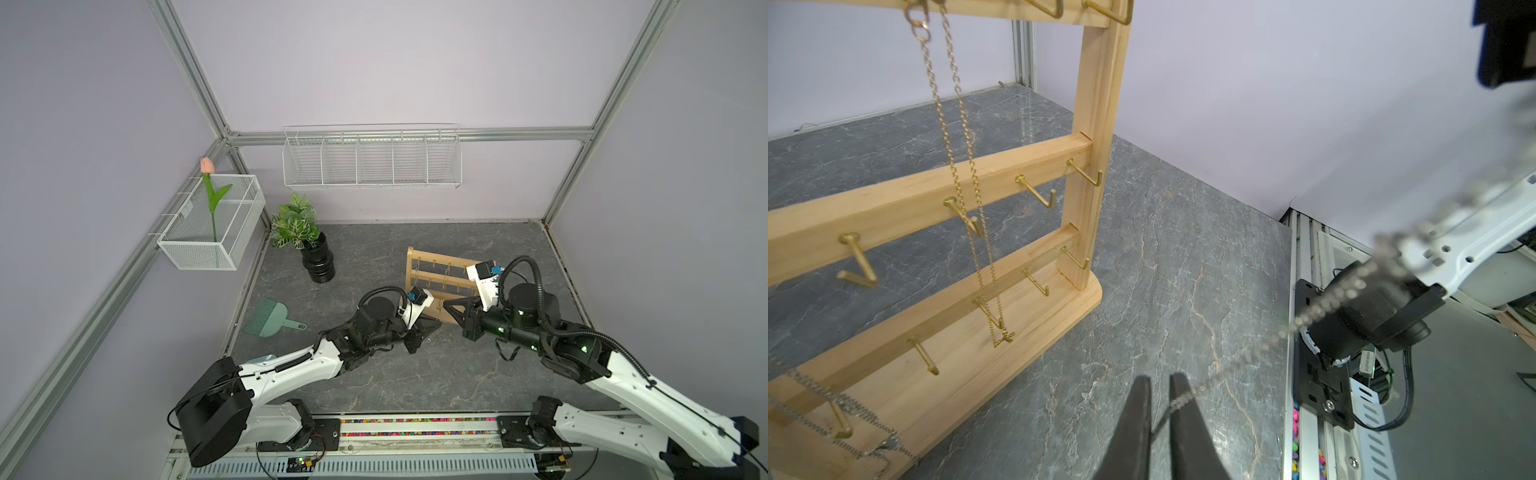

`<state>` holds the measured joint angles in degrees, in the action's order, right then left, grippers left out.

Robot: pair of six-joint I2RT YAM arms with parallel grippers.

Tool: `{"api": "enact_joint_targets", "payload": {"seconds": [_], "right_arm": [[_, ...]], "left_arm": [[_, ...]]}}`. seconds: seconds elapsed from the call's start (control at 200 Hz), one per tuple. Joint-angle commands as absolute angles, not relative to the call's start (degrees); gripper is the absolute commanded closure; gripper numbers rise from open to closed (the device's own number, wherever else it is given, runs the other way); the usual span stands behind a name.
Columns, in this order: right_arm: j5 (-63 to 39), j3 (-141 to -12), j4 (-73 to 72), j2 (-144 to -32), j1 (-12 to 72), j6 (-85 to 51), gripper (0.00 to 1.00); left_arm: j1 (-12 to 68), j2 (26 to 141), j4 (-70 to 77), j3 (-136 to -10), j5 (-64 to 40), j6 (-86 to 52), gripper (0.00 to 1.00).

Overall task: Hang the necklace on the jewelry display stand
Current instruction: Pick up the necklace from the center of the board.

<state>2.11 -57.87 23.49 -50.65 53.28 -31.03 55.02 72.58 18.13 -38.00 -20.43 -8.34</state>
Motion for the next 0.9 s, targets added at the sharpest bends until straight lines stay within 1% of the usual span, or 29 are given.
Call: {"api": "enact_joint_targets", "payload": {"seconds": [0.0, 0.04, 0.18, 0.375, 0.69, 0.895], "right_arm": [[2.42, -59.05, 22.41, -51.02, 53.01, -30.11, 0.93], [2.29, -58.98, 22.41, -51.09, 53.02, -30.14, 0.93], [2.54, -59.02, 22.72, -50.93, 53.01, -30.14, 0.93], [1.77, -58.50, 23.29, -50.36, 53.00, -30.18, 0.93], [-4.96, -53.78, 23.26, -48.53, 53.00, -30.15, 0.93], [-7.58, -50.73, 20.35, -48.14, 53.04, -29.28, 0.93]], "left_arm": [[54.84, 73.01, 18.33, -39.18, -21.12, -7.91, 0.93], [54.85, 72.83, 18.28, -39.17, -20.98, -7.91, 0.96], [54.85, 72.51, 17.50, -39.41, -20.57, -7.63, 1.00], [54.85, 71.91, 17.14, -39.53, -16.75, -8.14, 1.00], [54.84, 68.70, 14.28, -41.70, -7.86, -6.91, 1.00], [54.90, 68.80, 10.39, -45.96, -8.35, -3.86, 1.00]]}}
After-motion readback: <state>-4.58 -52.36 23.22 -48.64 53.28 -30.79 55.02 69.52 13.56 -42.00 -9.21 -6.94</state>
